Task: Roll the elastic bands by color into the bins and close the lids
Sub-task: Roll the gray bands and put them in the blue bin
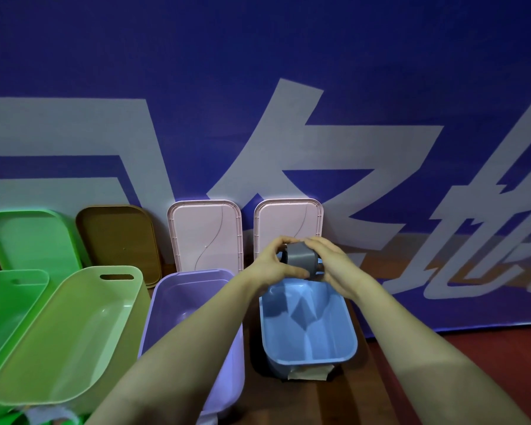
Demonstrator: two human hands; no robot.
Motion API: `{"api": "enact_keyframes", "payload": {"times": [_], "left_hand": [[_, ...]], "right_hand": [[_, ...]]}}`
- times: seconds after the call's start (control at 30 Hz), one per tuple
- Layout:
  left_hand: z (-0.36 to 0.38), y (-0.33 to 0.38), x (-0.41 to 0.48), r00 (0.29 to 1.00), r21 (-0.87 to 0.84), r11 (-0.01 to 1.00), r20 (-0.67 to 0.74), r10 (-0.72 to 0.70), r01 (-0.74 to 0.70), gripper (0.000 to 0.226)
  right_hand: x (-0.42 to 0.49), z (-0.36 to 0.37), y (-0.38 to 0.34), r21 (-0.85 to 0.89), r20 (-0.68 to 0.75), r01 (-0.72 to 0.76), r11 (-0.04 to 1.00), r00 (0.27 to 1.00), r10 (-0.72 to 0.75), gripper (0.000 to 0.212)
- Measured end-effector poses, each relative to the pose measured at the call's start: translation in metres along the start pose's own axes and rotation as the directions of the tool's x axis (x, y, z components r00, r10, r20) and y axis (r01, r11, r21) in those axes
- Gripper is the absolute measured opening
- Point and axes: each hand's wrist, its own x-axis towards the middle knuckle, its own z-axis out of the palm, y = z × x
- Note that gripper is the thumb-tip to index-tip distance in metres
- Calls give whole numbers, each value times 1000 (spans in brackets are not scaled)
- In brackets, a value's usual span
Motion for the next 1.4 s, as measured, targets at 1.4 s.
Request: {"api": "enact_keyframes", "payload": {"times": [1.4], "left_hand": [[26,-59,29,896,-175,902,-143,-419,394,38]], "right_hand": [[48,7,57,-58,-235,-376,925,905,353,19]]}}
